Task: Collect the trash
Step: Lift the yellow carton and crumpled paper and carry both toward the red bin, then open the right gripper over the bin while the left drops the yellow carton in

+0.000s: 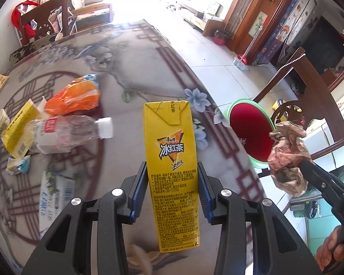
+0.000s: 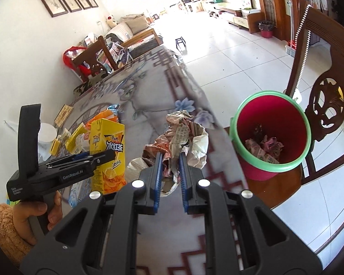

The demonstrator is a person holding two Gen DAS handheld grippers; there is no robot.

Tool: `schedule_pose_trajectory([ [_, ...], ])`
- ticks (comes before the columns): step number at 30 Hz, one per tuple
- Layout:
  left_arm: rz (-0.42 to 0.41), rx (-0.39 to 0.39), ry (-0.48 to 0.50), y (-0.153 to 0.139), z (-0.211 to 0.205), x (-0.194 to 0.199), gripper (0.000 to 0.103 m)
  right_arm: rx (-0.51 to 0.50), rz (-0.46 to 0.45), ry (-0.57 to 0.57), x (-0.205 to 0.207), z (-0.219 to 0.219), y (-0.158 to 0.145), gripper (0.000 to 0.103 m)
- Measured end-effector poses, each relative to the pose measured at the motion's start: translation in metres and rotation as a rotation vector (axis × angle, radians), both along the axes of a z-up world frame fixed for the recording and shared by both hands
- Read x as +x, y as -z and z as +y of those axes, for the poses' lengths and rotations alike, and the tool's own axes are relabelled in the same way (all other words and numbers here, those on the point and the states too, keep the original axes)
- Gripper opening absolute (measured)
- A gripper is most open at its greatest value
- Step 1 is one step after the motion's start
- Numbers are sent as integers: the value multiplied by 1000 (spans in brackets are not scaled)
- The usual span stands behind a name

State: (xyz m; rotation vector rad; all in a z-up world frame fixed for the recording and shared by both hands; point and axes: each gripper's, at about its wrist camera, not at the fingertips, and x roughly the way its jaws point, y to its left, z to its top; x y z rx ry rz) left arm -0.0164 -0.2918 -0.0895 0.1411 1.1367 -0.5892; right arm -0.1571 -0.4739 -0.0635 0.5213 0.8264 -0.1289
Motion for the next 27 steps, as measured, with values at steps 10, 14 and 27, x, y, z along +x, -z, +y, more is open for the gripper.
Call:
schedule_pose_trajectory([
  [10, -10, 16, -11, -6, -30, -9, 38, 25, -12, 19, -6, -33, 2, 15],
  [14, -19, 5, -20, -9, -32, -9, 38, 19, -11, 18, -3, -41, 0, 15],
  [27, -92, -28, 6, -24, -51, -22, 38, -16, 8, 18, 15, -81, 1, 15],
])
